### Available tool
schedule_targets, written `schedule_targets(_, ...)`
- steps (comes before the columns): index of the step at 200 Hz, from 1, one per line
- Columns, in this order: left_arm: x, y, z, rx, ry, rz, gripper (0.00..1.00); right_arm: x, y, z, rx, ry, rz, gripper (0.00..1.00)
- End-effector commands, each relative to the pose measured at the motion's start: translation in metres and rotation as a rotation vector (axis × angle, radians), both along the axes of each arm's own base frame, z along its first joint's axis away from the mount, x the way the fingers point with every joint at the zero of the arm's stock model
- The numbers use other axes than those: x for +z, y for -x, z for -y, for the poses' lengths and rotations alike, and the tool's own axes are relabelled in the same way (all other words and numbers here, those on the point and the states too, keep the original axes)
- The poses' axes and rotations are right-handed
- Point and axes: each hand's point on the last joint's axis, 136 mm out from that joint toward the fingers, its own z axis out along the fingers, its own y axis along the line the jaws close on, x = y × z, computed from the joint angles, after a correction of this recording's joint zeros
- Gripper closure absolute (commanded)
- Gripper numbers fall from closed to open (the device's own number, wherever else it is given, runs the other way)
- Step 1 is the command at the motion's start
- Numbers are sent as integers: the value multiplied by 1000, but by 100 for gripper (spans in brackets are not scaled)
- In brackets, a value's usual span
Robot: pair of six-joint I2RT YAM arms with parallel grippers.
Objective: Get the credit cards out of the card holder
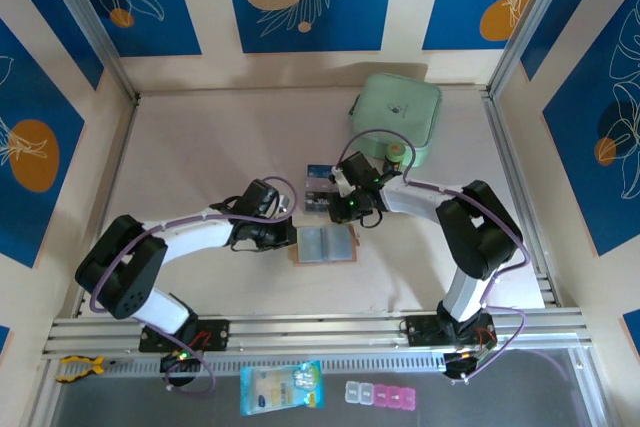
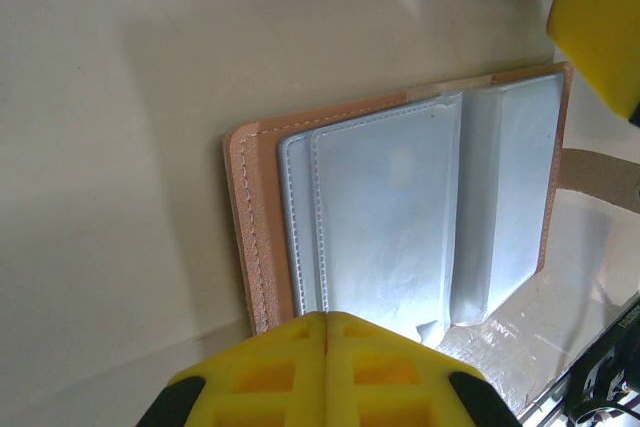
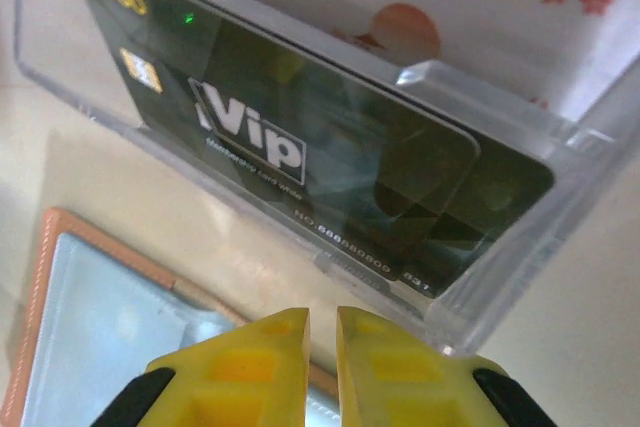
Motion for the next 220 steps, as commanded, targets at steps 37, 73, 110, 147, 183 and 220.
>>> schedule_targets(37,-9,8,3,-28,-7,-44,99,11,-2,-2,-19,-12,37,85)
schedule_targets(73,-15,10,2,-35,-21,-57,100,24,24,-14,-10,-61,19,84)
schedule_targets(110,-20,12,-2,-31,-48,-59,100,32,54,-31,-22,-121,-41,85)
schedule_targets(147,-21,12,-7,-17,-64,-42,100,31,79,-48,-61,-195,-136,88)
schedule_targets(183,-26,14,-5,-19,-52,-58,100,28,95,-62,-70,-220,-203,91)
schedule_targets(220,-29,17,-8,-17,-60,-59,100,17,101,-66,-92,-174,-292,90)
